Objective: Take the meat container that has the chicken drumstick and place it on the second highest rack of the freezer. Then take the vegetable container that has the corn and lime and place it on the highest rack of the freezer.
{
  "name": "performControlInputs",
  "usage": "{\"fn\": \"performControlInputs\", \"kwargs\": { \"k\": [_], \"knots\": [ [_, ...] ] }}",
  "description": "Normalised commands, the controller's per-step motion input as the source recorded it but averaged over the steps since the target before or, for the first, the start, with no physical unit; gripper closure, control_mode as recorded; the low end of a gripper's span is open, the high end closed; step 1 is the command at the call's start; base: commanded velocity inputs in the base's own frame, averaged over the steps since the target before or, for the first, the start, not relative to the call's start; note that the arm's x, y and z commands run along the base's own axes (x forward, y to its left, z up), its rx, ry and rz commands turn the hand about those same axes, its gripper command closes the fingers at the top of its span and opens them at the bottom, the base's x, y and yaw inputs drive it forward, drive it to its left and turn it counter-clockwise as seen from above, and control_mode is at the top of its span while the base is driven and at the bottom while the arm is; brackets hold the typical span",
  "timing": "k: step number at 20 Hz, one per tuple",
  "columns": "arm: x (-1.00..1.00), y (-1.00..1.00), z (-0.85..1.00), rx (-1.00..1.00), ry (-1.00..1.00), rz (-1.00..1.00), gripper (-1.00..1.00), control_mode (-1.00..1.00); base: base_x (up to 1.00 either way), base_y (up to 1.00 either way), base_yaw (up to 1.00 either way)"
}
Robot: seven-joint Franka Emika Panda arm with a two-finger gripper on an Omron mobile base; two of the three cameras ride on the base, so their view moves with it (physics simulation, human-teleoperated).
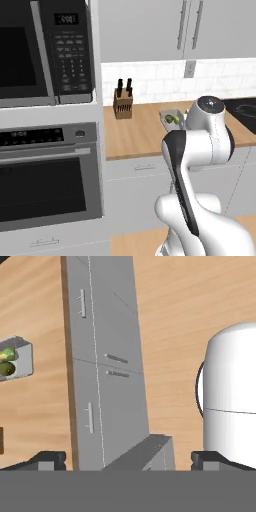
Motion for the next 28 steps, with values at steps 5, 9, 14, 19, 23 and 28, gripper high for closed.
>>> {"fn": "performControlInputs", "kwargs": {
  "k": [5, 9, 14, 19, 23, 28],
  "knots": [
    [0.00, 0.00, 0.00, 0.00, 0.00, 0.00, -1.00, 1.00, 0.53, -0.52, -0.13],
    [0.00, 0.00, 0.00, 0.00, 0.00, 0.00, -1.00, 1.00, 0.49, -0.41, -0.12],
    [0.00, 0.00, 0.00, 0.00, 0.00, 0.00, -1.00, 1.00, 0.57, -0.06, -0.01],
    [0.00, 0.00, 0.00, 0.00, 0.00, 0.00, -1.00, 1.00, 0.53, -0.18, 0.00],
    [0.00, 0.00, 0.00, 0.00, 0.00, 0.00, -1.00, 1.00, 0.37, -0.24, 0.00],
    [0.00, 0.00, 0.00, 0.00, 0.00, 0.00, -1.00, 1.00, 0.12, -0.23, 0.00]
  ]
}}
